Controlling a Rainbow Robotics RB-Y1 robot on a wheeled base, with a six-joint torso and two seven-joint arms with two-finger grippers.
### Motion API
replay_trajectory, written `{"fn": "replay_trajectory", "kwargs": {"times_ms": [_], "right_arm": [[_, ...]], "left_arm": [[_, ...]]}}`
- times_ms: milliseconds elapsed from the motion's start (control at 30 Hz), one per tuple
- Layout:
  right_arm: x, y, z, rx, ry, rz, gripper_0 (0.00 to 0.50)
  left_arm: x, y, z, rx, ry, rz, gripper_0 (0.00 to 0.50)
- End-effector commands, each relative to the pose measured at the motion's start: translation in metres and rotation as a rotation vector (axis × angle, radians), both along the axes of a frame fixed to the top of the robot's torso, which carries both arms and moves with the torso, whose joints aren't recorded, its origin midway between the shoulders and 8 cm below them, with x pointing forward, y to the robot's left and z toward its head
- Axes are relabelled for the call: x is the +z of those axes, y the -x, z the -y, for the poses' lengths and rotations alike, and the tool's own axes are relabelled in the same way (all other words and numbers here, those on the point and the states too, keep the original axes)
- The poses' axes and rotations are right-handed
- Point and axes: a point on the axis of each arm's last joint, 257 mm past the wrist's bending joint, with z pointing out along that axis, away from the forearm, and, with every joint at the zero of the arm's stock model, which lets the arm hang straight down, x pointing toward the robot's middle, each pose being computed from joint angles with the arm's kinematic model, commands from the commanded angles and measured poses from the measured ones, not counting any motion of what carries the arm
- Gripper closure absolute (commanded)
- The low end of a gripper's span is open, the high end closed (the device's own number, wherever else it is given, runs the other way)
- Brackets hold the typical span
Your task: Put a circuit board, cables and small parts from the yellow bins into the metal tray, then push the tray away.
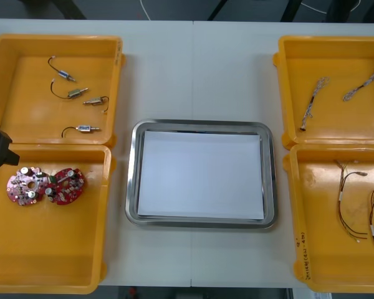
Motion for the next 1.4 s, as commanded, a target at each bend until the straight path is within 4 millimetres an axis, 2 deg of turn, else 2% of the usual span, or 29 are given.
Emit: {"fn": "replay_trajectory", "kwargs": {"times_ms": [33,1400], "right_arm": [[0.0053,0.0025,0.0015,-0.025,-0.003,0.022,0.000],[0.0053,0.0025,0.0015,-0.025,-0.003,0.022,0.000]], "left_arm": [[0.0140,0.0042,-0.0147,-0.027,-0.061,0.021,0.000],[0.0140,0.0042,-0.0147,-0.027,-0.061,0.021,0.000]]}}
